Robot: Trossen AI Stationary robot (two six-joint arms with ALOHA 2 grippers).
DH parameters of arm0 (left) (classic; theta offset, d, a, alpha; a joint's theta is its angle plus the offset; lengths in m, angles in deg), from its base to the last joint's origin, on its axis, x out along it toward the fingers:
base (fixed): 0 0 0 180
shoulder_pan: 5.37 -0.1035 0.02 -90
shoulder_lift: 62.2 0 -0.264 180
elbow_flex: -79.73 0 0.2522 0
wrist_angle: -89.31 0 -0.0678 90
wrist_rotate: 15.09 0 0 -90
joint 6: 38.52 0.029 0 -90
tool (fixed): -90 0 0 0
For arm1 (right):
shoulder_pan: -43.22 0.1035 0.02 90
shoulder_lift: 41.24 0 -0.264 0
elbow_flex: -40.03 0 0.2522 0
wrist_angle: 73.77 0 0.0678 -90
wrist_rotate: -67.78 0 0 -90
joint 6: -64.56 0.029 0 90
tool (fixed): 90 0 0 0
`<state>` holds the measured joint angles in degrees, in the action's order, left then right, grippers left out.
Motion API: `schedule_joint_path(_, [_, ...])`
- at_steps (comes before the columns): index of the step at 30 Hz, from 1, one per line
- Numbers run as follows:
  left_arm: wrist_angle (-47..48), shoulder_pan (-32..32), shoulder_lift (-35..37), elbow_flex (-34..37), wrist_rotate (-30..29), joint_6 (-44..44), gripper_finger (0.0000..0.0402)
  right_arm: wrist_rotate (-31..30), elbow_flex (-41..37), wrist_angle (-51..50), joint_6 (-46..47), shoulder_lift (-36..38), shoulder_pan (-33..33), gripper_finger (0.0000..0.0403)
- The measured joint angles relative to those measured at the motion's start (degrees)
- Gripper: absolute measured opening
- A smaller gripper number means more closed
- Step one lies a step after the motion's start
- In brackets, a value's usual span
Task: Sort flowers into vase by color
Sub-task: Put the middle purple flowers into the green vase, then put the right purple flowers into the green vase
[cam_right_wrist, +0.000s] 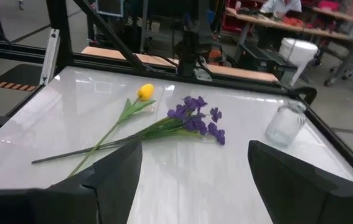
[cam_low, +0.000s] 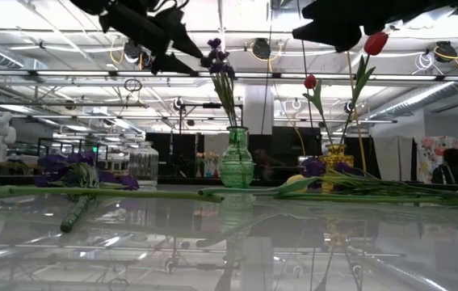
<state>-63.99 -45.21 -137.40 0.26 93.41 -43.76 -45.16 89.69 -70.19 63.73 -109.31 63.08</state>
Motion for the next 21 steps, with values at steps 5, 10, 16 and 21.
schedule_joint_path(5, [6.7,4.0,6.2,0.0,1.0,-3.1,0.0315,-4.7,0.0,-6.1,10.0,0.0,0.0,0.0285])
schedule_joint_path(10, [8.8,16.0,11.2,0.0,-5.0,-3.4,0.0292,-5.4,0.0,-21.1,27.6,0.0,0.0,0.0285])
schedule_joint_path(16, [8.3,35.5,10.7,0.0,-18.8,-3.3,0.0266,-5.5,0.0,-38.6,45.3,0.0,1.9,0.0285])
schedule_joint_path(21, [1.0,47.6,6.1,3.6,-33.4,-3.3,0.0256,-6.2,0.0,-49.4,62.8,0.0,2.3,0.0285])
